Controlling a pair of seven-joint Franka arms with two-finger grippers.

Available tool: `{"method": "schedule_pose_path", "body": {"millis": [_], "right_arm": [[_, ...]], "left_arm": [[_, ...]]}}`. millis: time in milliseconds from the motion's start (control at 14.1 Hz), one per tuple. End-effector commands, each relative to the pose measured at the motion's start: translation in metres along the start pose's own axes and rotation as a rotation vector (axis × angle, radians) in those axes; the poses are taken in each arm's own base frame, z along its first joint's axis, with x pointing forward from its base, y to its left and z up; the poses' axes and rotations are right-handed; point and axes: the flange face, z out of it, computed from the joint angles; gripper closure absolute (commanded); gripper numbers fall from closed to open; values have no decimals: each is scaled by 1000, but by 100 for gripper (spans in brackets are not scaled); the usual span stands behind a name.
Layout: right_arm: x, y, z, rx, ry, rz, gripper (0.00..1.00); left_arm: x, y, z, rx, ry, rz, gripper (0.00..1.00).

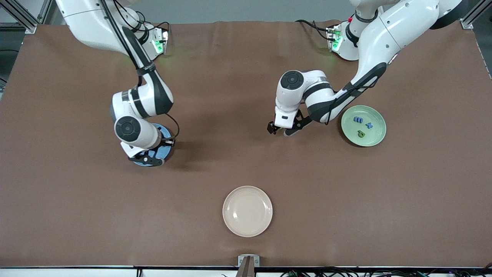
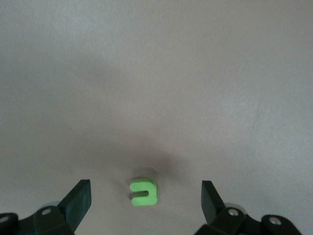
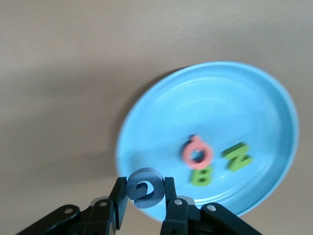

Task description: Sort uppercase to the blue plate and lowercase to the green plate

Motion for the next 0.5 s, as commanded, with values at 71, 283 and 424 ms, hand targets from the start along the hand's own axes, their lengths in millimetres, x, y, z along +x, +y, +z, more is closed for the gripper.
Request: {"method": "schedule_pose_path", "body": {"millis": [71, 283, 424], "right_arm": [[2, 36, 10, -21, -11, -43, 97], [13, 67, 16, -7, -17, -76, 70], [18, 85, 20, 4, -12, -120, 19]], "left_arm": [[-7, 6, 10, -18, -43, -15, 5], [-11, 6, 22, -13, -35, -5, 14], [-10, 8, 27, -27, -32, -5, 19]]}}
